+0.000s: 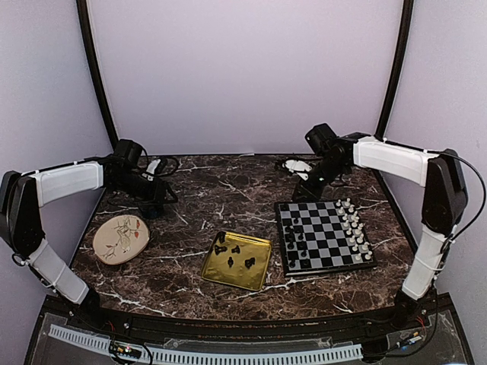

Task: Set up the chess pieces on the board
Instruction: Pick up the pawn from the storage box.

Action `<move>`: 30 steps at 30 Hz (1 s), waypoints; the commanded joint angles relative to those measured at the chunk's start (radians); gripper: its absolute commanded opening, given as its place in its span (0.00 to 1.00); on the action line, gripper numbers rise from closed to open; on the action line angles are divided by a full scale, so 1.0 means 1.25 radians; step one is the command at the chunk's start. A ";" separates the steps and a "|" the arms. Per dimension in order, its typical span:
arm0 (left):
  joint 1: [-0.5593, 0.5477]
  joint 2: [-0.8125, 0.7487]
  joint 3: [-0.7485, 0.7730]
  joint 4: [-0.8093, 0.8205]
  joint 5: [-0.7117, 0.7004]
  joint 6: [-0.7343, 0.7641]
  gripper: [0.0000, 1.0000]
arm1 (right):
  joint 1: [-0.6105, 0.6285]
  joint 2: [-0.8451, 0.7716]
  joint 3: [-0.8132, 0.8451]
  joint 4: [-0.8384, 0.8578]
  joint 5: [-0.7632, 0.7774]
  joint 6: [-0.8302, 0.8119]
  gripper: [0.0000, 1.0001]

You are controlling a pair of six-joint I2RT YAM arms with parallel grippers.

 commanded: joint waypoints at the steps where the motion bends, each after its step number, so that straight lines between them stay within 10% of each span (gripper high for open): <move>1: -0.011 -0.021 -0.006 0.024 0.048 0.018 0.47 | 0.062 -0.024 0.057 -0.042 -0.045 -0.020 0.20; 15: -0.047 -0.023 -0.003 0.006 0.000 0.026 0.47 | 0.339 0.231 0.264 -0.086 -0.006 -0.061 0.18; 30: -0.053 -0.020 0.005 -0.014 -0.014 0.040 0.47 | 0.403 0.342 0.305 -0.101 -0.013 -0.060 0.22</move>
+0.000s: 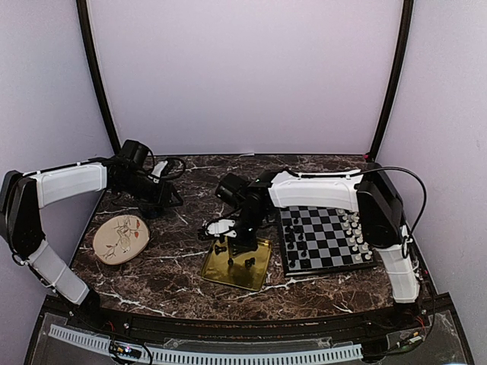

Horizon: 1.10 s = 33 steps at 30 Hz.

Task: Set up the chess pieces on the board
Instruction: Pick up the pawn from the storage box.

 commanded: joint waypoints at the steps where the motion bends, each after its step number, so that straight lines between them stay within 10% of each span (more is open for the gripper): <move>1: -0.003 -0.020 0.005 -0.020 -0.006 0.014 0.47 | 0.012 0.027 0.034 -0.009 -0.010 -0.001 0.22; 33: -0.008 -0.005 0.010 -0.031 -0.011 0.018 0.47 | -0.003 0.027 0.069 -0.048 -0.093 0.016 0.02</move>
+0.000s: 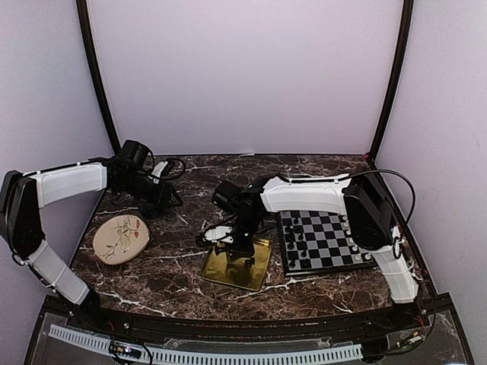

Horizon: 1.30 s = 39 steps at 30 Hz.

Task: Set up the chess pieces on the board
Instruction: Pick up the pawn from the storage box, then place the pawn at g7.

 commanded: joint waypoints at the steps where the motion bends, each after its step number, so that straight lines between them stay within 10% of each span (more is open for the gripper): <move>1: -0.007 -0.004 0.010 -0.025 -0.005 0.009 0.47 | -0.012 -0.037 0.030 -0.033 -0.083 0.013 0.02; 9: -0.009 0.001 0.011 -0.027 -0.007 0.011 0.47 | -0.056 -0.073 0.020 -0.043 -0.153 0.025 0.03; 39: -0.011 0.018 0.016 -0.033 -0.013 0.013 0.47 | -0.385 -0.275 -0.304 0.156 0.177 0.083 0.04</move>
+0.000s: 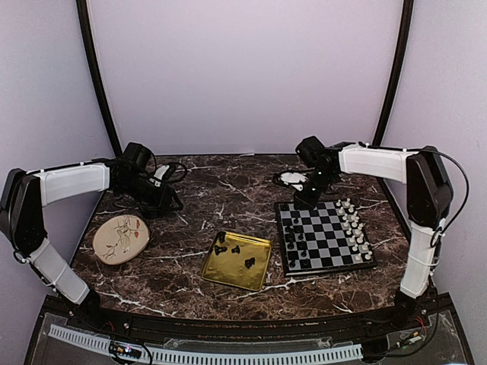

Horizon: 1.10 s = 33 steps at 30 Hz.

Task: Set up the chess pieces on the board
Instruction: Place the pawn at g7.

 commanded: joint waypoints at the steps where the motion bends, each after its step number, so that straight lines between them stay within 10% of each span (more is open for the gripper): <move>1: -0.006 0.000 0.016 -0.015 -0.001 0.009 0.47 | -0.001 0.021 -0.003 0.027 0.019 0.011 0.04; 33: -0.008 0.007 0.018 -0.017 0.001 0.011 0.47 | -0.012 0.100 0.034 0.037 0.019 0.010 0.15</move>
